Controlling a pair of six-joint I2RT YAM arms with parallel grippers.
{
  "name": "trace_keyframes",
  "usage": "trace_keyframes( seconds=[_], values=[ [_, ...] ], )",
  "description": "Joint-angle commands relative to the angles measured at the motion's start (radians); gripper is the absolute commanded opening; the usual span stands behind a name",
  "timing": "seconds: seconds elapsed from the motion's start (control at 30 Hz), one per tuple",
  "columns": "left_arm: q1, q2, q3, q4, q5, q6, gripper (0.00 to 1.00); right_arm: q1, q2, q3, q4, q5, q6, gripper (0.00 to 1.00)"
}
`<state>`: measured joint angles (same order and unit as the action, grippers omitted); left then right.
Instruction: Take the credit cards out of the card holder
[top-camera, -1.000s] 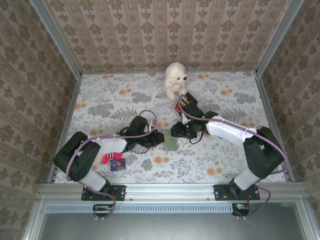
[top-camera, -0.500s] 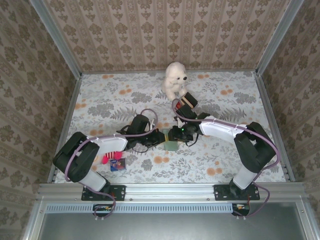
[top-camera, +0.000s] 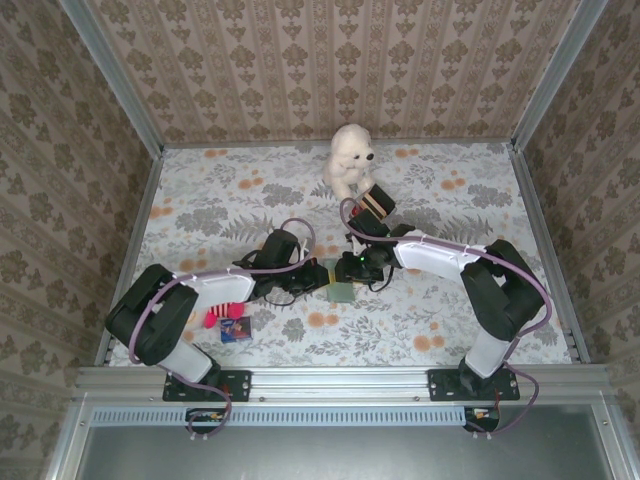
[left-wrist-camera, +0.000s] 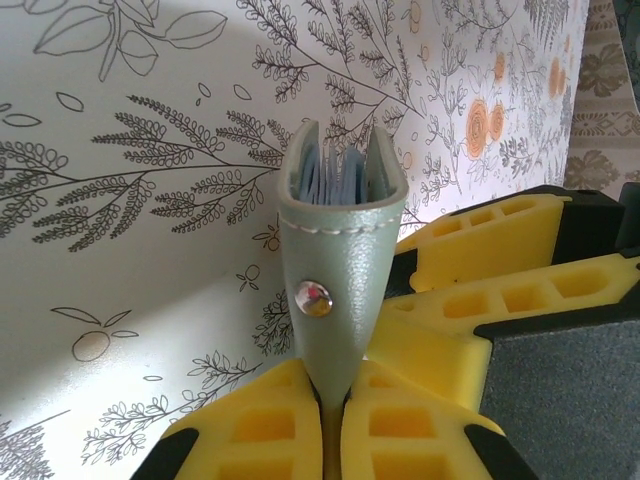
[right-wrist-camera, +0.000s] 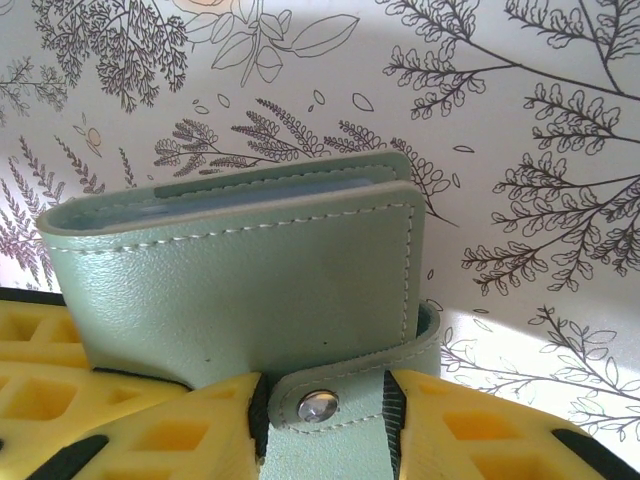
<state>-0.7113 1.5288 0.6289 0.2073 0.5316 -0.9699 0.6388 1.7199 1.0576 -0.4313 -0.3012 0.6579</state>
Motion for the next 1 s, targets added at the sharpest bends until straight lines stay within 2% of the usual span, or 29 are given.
trace_keyframes(
  seconds=[0.0,0.27,0.43,0.63,0.83,0.97],
  values=[
    [-0.006,-0.045,0.031,-0.026,-0.005,0.034,0.05,0.004,0.011,0.022,-0.058,0.074,-0.003,0.36],
    [0.001,-0.066,0.023,-0.078,-0.038,0.042,0.03,-0.005,-0.013,0.005,-0.141,0.226,0.006,0.33],
    [0.005,-0.070,0.021,-0.085,-0.039,0.045,0.02,-0.018,-0.036,-0.015,-0.153,0.266,0.023,0.32],
    [0.004,-0.069,0.023,-0.085,-0.038,0.045,0.02,-0.018,-0.061,0.001,-0.124,0.214,0.008,0.32],
    [0.003,-0.065,0.026,-0.082,-0.027,0.048,0.02,-0.005,-0.092,-0.010,0.017,0.021,-0.046,0.33],
    [0.001,-0.065,0.027,-0.079,-0.024,0.050,0.02,0.028,-0.046,0.038,-0.015,0.005,-0.059,0.28]
  ],
)
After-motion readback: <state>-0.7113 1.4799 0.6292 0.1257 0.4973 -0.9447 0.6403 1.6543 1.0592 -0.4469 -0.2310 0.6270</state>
